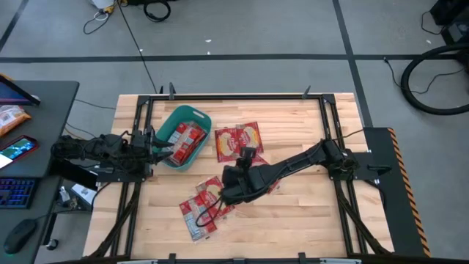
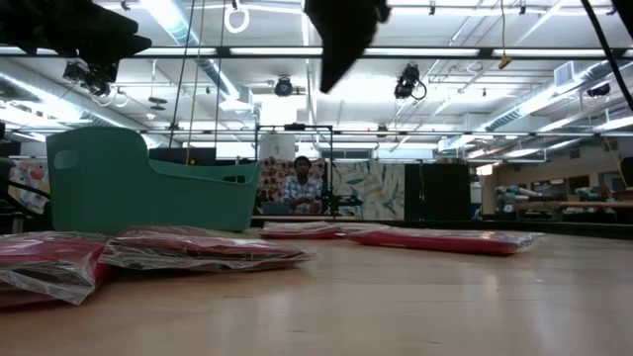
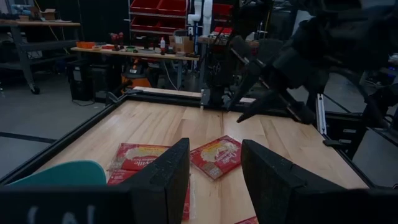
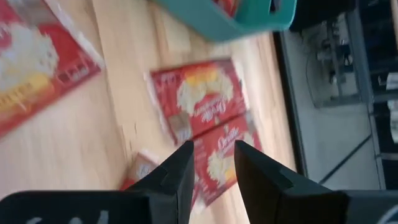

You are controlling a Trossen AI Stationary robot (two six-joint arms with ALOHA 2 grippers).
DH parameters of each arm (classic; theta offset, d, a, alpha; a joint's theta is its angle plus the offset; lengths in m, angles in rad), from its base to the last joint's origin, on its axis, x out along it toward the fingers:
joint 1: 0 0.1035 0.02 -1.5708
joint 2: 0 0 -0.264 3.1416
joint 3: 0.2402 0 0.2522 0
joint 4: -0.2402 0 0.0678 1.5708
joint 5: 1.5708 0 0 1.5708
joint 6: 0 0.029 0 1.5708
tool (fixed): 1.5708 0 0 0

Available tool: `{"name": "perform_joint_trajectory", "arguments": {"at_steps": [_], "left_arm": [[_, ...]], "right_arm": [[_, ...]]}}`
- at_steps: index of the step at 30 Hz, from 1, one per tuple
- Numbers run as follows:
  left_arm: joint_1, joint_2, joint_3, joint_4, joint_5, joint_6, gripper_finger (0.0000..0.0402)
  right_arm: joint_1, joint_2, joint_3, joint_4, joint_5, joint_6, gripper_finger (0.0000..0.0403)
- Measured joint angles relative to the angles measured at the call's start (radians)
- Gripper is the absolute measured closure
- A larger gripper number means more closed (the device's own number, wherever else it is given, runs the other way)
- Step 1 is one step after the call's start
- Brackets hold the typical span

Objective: Sort popcorn bags into baskets
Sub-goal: Put the red popcorn bag into the green bin

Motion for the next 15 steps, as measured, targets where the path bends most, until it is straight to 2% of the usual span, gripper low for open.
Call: {"name": "perform_joint_trajectory", "arguments": {"at_steps": [7,15], "left_arm": [[0.0,0.0,0.0,0.0,0.0,-0.003,0.0251],[0.0,0.0,0.0,0.001,-0.01,-0.001,0.0251]], "right_arm": [[0.0,-0.168,-0.198,0.034,0.0,0.103,0.0297],[-0.006,-0.437,-0.458,0.322,0.032,0.046,0.0308]]}}
